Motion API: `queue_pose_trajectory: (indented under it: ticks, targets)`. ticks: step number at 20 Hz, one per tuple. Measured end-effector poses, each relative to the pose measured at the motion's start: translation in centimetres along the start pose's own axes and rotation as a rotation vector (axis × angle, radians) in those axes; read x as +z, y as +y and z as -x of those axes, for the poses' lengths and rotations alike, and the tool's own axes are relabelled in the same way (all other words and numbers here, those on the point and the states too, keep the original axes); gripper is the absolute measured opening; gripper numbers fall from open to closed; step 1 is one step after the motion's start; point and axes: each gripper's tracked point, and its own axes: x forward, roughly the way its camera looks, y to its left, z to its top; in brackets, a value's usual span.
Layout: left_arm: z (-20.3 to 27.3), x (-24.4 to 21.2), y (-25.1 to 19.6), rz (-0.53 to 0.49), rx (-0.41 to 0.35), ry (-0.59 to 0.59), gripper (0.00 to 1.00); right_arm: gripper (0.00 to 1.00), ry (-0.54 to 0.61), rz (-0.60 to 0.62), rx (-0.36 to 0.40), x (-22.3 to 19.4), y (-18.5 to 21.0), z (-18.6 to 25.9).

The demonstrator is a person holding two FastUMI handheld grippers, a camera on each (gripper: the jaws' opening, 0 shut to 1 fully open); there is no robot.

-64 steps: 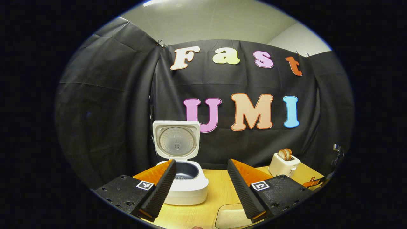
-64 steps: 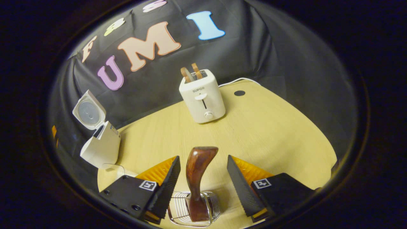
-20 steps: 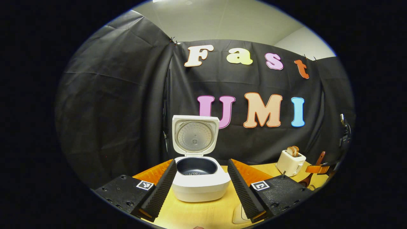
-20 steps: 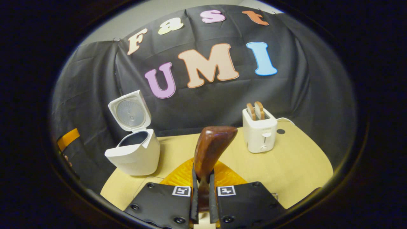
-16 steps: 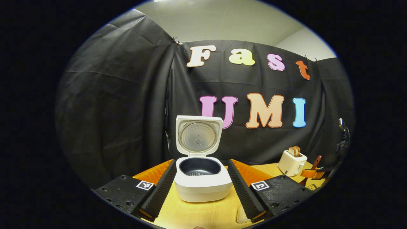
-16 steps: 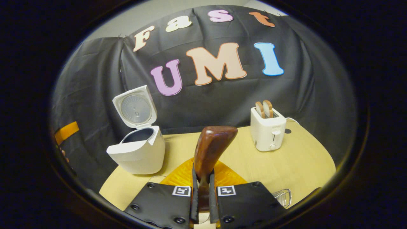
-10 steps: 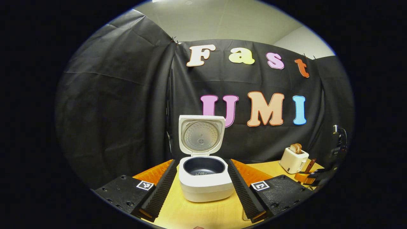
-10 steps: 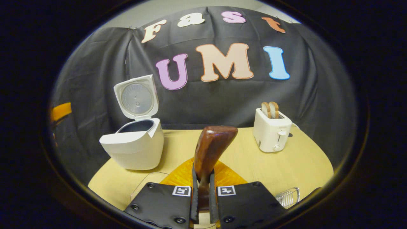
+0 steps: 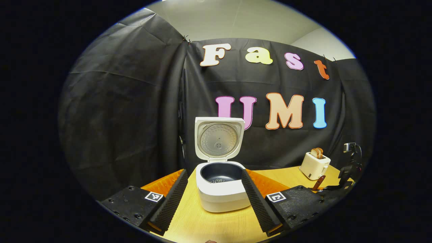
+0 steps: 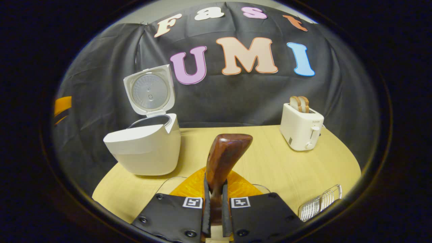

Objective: Close the left gripper, press the button to open the rice cooker; take a wooden spoon from the chopstick holder with the right hand, scoop a spoonful of rice and pour it into the rice cooker, then put the wooden spoon back into the chopstick holder.

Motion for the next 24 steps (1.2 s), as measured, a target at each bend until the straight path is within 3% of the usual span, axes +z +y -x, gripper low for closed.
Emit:
queue_pose_trajectory:
  ticks: [7,13,19,24]
  targets:
    - [-0.8,-1.0,0.6,0.018,-0.005,0.019,0.95,0.15,0.024,-0.007,0.045,-1.5,3.2,0.0]
    - [-1.2,-1.3,0.8,0.031,-0.009,0.026,0.94,0.17,0.073,-0.186,0.055,-2.5,3.2,-0.3]
    - [-1.9,-1.2,0.8,0.027,-0.01,0.024,0.95,0.16,0.212,-0.575,0.031,-4.2,0.2,-1.8]
    - [-2.3,-0.9,0.4,0.02,-0.021,0.025,0.95,0.15,0.244,-0.822,0.024,-3.6,-2.4,-2.2]
